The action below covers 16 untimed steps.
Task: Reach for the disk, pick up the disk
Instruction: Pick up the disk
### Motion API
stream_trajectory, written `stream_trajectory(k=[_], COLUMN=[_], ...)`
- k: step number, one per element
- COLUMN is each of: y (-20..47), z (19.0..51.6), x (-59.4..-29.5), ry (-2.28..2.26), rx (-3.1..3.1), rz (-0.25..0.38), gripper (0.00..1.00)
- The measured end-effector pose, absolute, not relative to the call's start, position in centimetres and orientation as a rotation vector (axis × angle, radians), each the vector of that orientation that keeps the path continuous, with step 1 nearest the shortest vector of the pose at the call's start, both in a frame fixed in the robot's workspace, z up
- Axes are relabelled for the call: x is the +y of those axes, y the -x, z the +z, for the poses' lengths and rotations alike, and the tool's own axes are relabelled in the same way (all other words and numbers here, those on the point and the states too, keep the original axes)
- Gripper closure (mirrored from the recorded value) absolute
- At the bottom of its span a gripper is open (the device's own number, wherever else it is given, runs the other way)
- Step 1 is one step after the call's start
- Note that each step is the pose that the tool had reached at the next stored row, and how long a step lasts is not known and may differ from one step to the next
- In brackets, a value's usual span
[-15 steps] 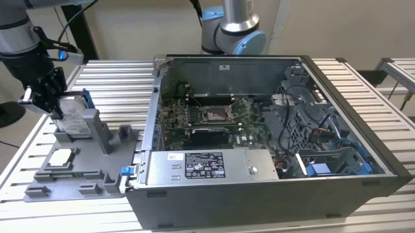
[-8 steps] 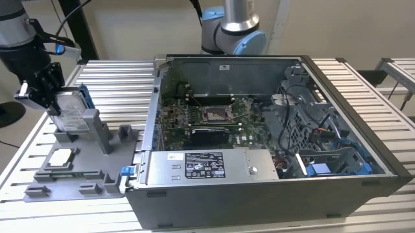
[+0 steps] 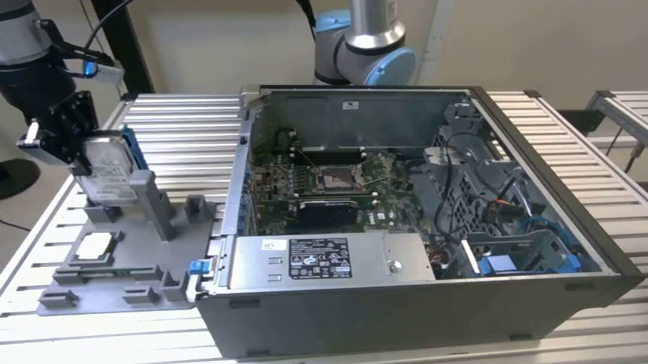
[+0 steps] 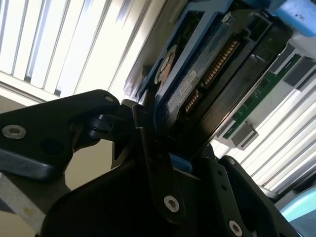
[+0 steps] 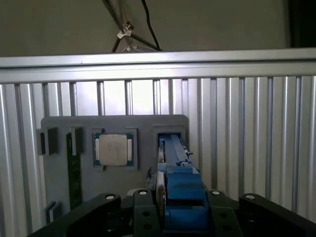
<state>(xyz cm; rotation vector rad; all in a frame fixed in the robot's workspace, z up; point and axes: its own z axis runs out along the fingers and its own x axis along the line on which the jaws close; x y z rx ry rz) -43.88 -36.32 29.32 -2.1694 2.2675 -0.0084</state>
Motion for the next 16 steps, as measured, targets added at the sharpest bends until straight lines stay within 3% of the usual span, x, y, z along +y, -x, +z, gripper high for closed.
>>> stream_trajectory(k=[16], y=[43.9], z=[31.2], x=[-36.3], ry=[2.169], rx=[2.268], rz=[-0.008], gripper=[1.00])
